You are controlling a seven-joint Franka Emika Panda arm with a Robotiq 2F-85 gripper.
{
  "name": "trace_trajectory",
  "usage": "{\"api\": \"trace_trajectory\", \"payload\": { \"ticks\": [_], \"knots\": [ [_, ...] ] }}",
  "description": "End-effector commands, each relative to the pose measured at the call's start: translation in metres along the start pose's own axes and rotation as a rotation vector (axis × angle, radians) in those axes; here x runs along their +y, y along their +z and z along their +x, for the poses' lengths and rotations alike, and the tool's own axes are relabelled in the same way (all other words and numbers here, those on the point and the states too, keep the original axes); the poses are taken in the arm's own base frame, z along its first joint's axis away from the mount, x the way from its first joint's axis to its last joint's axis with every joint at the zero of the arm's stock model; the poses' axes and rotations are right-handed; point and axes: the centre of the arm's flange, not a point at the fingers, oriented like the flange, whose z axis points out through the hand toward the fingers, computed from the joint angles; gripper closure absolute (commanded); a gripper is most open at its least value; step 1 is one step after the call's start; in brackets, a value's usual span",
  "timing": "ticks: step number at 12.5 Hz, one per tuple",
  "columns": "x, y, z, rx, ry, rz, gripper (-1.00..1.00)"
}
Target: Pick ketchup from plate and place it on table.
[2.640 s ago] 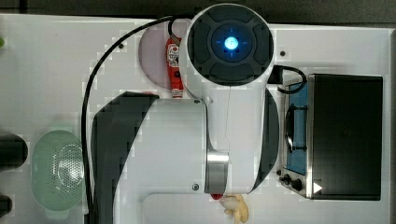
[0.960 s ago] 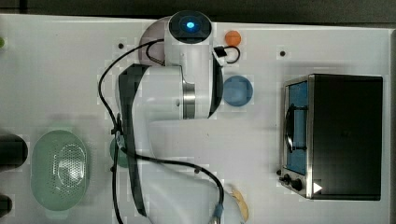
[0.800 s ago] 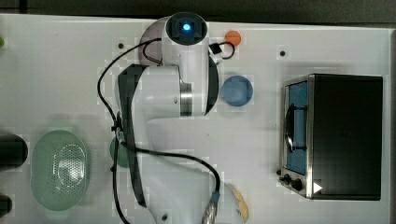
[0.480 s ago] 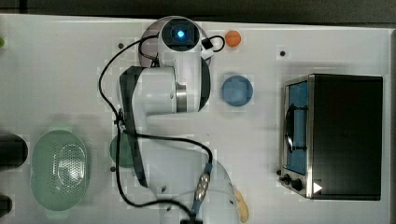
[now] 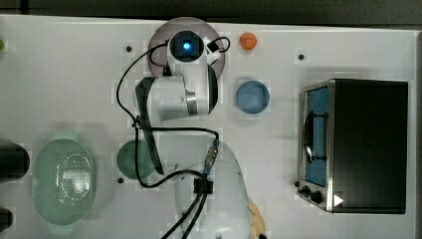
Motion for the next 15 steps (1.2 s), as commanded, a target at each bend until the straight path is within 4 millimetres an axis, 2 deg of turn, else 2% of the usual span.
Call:
{"api": "trace_trajectory", "payload": {
  "ticks": [1, 6, 7, 9, 10, 13, 15],
  "knots": [
    [-0.005, -0.020, 0.025, 0.120, -0.076, 0.005, -1.00],
    [-0.007, 0.007, 0.030, 0.146, -0.100, 0.002, -1.00],
    [-0.009, 0.008, 0.030, 0.150, -0.101, 0.004, -0.91],
    [-0.008, 0.007, 0.031, 0.154, -0.100, 0.003, -0.42],
    [-0.008, 0.004, 0.033, 0.159, -0.100, 0.003, -0.21],
    [-0.010, -0.010, 0.040, 0.185, -0.099, 0.008, -0.21],
    [-0.011, -0.042, 0.051, 0.232, -0.092, 0.011, -0.21]
  ]
}}
